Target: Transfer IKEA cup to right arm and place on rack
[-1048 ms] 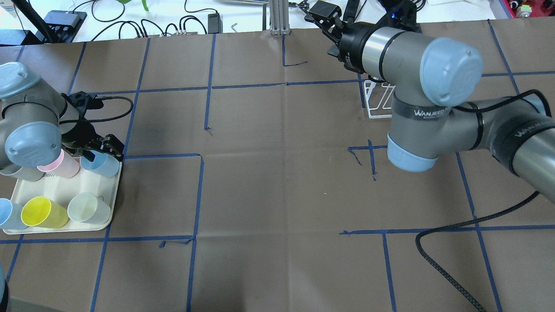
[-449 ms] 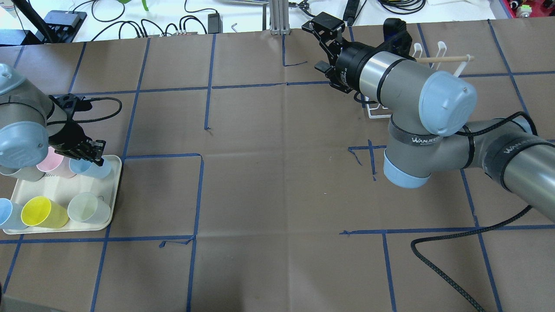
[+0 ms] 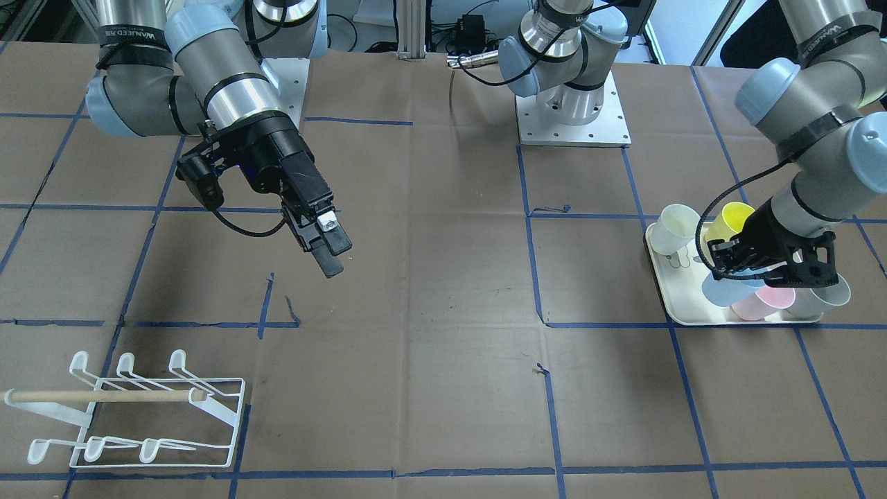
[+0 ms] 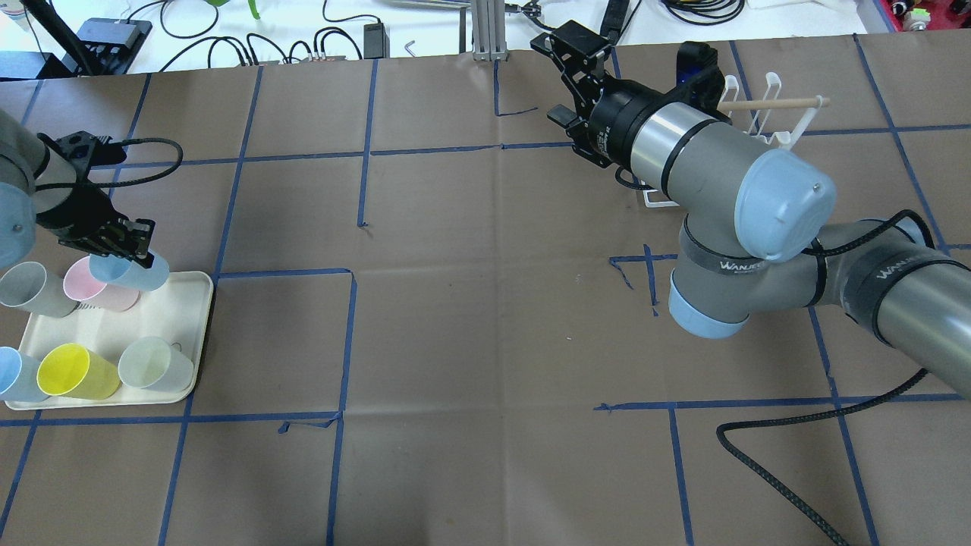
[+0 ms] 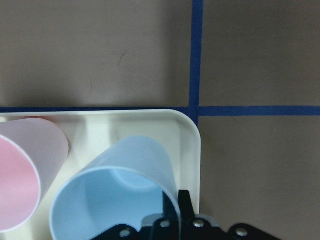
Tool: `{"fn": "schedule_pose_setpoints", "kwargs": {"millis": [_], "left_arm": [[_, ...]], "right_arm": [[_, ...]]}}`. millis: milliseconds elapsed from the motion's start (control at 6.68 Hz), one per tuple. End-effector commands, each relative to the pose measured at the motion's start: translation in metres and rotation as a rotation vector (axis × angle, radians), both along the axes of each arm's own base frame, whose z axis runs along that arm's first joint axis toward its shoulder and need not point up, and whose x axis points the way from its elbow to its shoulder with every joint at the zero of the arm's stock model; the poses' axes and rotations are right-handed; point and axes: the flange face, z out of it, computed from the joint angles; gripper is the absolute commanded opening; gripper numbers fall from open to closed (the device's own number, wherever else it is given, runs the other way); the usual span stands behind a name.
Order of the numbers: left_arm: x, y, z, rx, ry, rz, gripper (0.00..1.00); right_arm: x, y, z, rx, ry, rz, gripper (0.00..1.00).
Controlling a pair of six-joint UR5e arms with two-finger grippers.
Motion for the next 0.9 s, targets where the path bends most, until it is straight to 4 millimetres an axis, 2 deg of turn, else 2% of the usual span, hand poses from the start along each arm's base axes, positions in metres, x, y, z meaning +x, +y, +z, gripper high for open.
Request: {"fn": "schedule_pose_setpoints", "kwargs": {"millis": [0,150,300,449,599,749], "left_arm": [[-0.066,-0.040,0.086,-0.086,-0.048,-0.133,0.00],[-0.105,-0.054,0.112,-0.105,-0.050,-0.172,0.00],[-0.136,-0.059,0.118,-0.126,-0.025,-0.196,0.00],[-0.159,-0.061,0.122,-0.184,0.064,-0.223,0.00],[-0.182,-0.060,0.137,-0.288,0.216,-0.242,0.00],[-0.196,-0.060,0.148,-0.346,0.329,-0.232,0.00]], "right_arm": [[0.000,0.002,-0.003,-0.001,-0.002,0.000,1.00],[0.000,0.002,-0.003,-0.003,0.000,-0.001,1.00],[0.000,0.002,-0.003,-0.003,0.000,-0.001,1.00],[0.000,0.002,-0.003,-0.002,-0.002,0.000,1.00],[0.000,0.002,-0.003,-0.003,0.000,-0.001,1.00],[0.000,0.002,-0.003,-0.001,0.000,-0.001,1.00]]}}
